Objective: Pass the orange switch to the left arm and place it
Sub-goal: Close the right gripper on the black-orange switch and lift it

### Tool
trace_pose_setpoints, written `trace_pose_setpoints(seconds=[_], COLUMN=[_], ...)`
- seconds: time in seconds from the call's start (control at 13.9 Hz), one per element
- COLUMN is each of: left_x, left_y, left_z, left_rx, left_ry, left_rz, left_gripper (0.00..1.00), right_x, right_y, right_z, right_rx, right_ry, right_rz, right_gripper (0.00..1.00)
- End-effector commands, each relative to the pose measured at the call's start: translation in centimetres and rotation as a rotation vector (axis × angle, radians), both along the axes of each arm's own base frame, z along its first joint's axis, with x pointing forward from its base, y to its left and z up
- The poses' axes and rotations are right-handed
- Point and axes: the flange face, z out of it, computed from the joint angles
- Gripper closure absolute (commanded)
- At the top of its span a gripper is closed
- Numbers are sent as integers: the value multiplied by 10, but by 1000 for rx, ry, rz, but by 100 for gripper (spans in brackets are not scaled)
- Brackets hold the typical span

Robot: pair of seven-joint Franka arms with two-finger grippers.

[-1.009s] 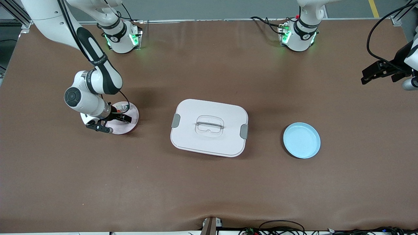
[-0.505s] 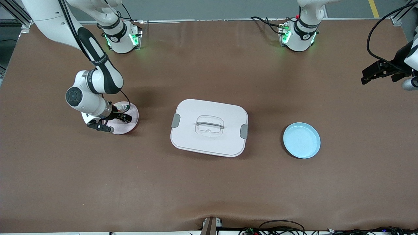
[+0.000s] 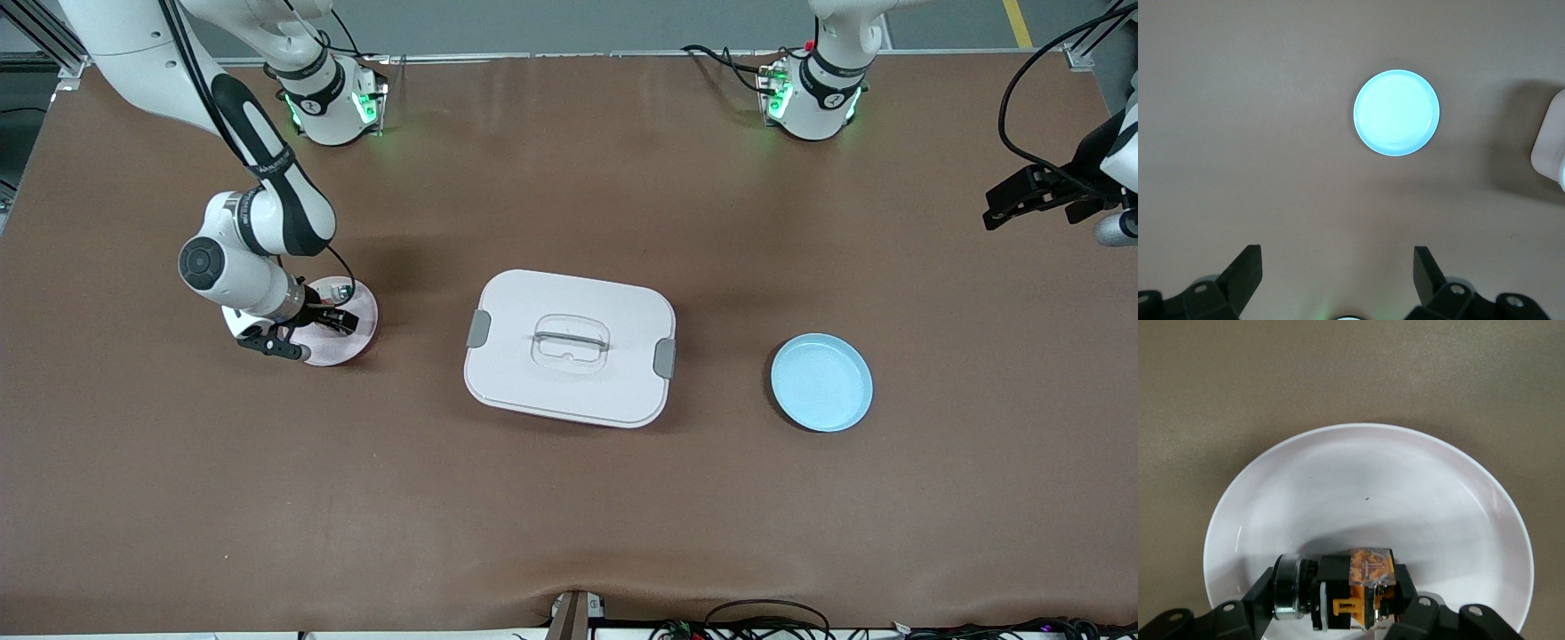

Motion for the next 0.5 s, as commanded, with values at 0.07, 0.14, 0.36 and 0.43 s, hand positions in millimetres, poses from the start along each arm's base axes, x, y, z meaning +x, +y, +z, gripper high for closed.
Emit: trace_pose_setpoints(seconds=[0.07, 0.14, 0.36, 0.43], left_x=[-3, -3, -2, -2], left_y=[-1, -1, -2, -3], left_z=[1, 1, -2, -3], left_rx=[-3, -5, -6, -6], left_ry=[6, 6, 12, 13], left_rz=[-15, -15, -17, -18], left_gripper=[0, 0, 0, 0], right_x=[18, 26, 46, 49], right_y=[23, 36, 95, 122], right_z=[27, 42, 89, 103], right_rx=[14, 13, -14, -21], right_ry=[72, 93, 146, 150], right_rz=[-58, -90, -215, -255], right_gripper=[100, 100, 100, 100])
